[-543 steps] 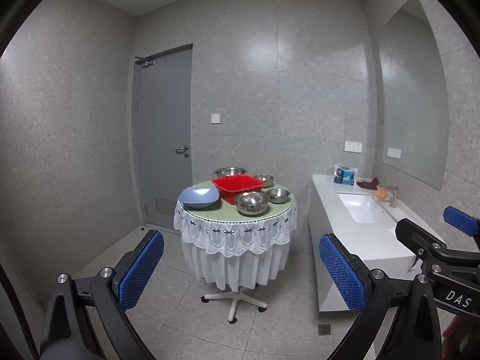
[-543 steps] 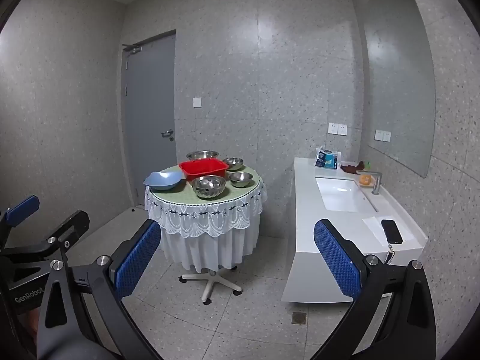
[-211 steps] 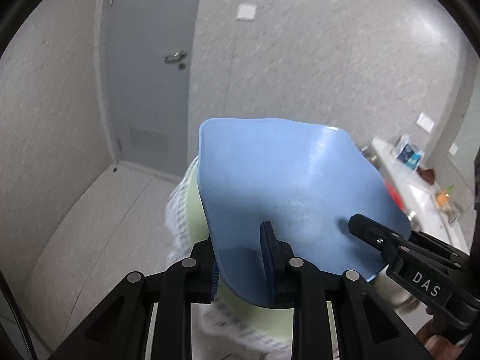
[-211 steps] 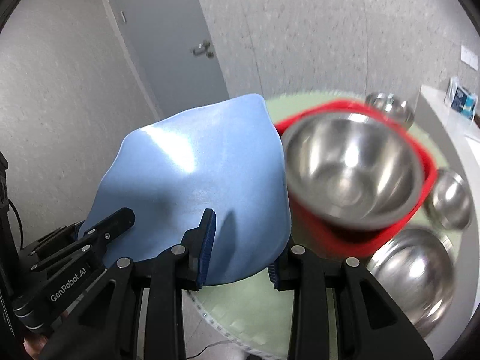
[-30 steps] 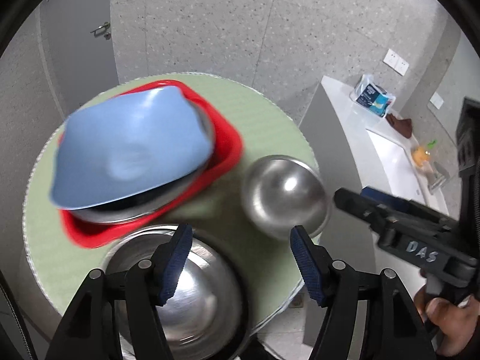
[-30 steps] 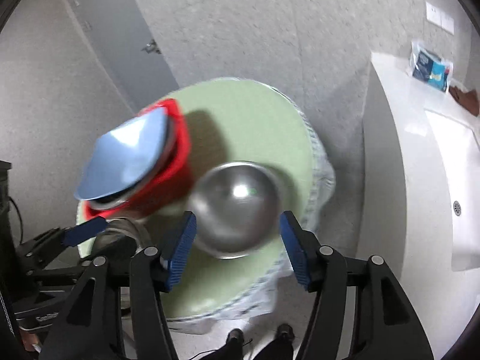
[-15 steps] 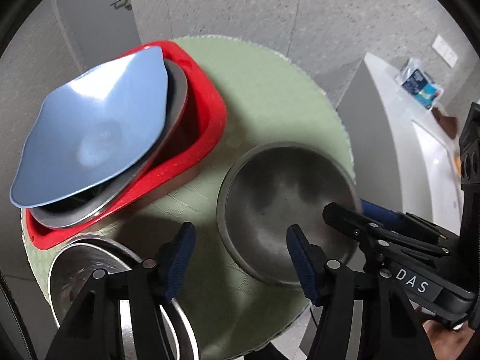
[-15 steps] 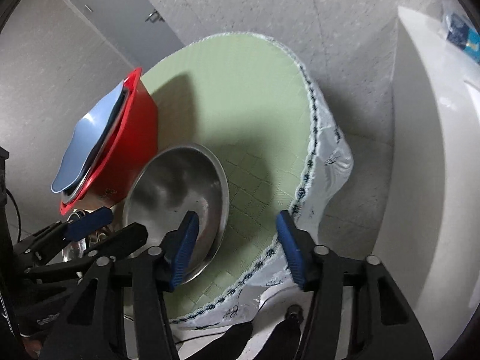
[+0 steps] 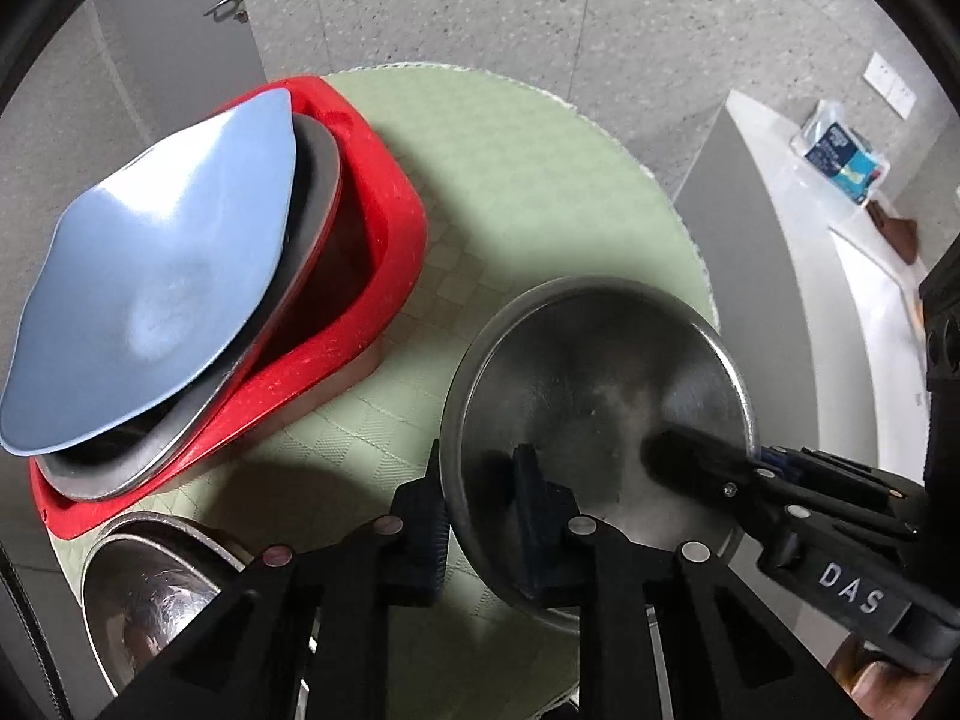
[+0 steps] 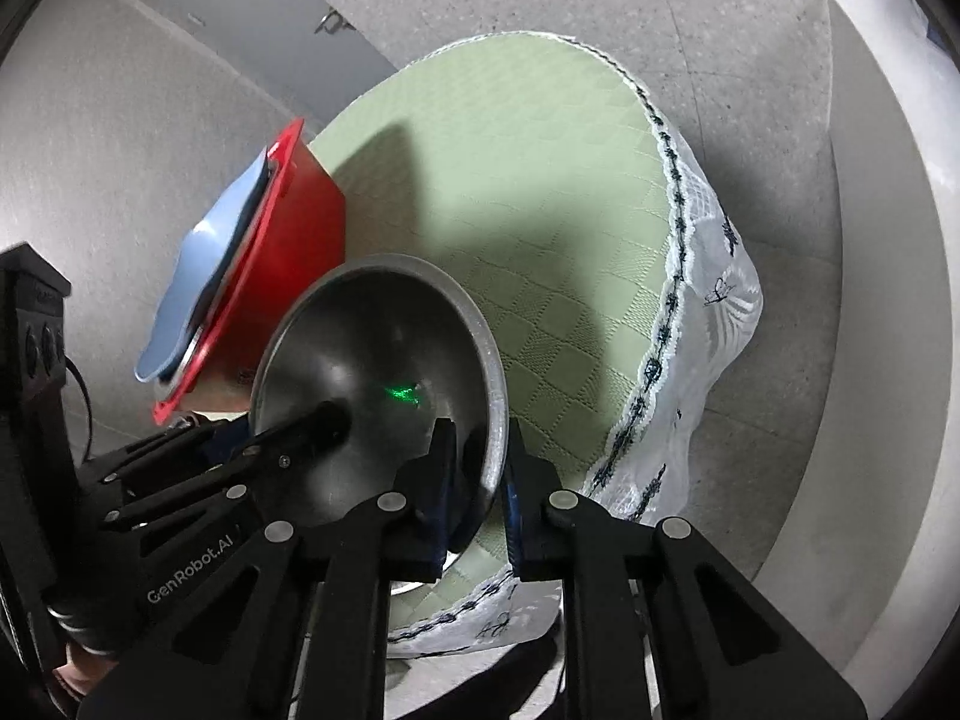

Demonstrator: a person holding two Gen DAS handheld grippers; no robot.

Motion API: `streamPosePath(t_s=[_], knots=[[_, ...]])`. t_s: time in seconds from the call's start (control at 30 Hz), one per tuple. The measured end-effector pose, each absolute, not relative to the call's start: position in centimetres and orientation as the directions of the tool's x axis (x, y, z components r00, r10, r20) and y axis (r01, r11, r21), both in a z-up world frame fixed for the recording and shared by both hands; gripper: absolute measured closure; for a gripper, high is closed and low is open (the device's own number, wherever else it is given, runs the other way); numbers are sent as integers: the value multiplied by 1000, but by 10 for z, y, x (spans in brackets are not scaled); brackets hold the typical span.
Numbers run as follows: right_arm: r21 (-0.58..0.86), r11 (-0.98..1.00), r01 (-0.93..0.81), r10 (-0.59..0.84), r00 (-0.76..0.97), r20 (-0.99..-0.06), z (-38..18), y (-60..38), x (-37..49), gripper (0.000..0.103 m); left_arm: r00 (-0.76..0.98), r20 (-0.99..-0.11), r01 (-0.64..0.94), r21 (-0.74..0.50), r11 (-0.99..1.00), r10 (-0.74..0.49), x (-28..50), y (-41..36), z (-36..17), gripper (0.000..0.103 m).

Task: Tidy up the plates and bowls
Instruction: 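Lift the steel bowl with both tools and stack it onto the placed bowl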

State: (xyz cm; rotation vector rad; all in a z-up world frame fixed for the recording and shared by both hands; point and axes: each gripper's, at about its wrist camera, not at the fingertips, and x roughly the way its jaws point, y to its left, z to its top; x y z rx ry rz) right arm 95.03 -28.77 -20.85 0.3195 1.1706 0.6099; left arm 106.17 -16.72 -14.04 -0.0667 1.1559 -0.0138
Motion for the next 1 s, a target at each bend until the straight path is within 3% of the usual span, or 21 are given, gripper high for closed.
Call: streamPosePath(t_s=[0.47,1.0], knots=[[469,819,-331,573,407,-712,-116,-241,878,89,552,-823,61,-117,991,-131,995,-105,-83,87],[345,873,-344,467,388,-794,-140,-146,820,89,500,-847,59,-174,983,-180,901,10,-75,87]])
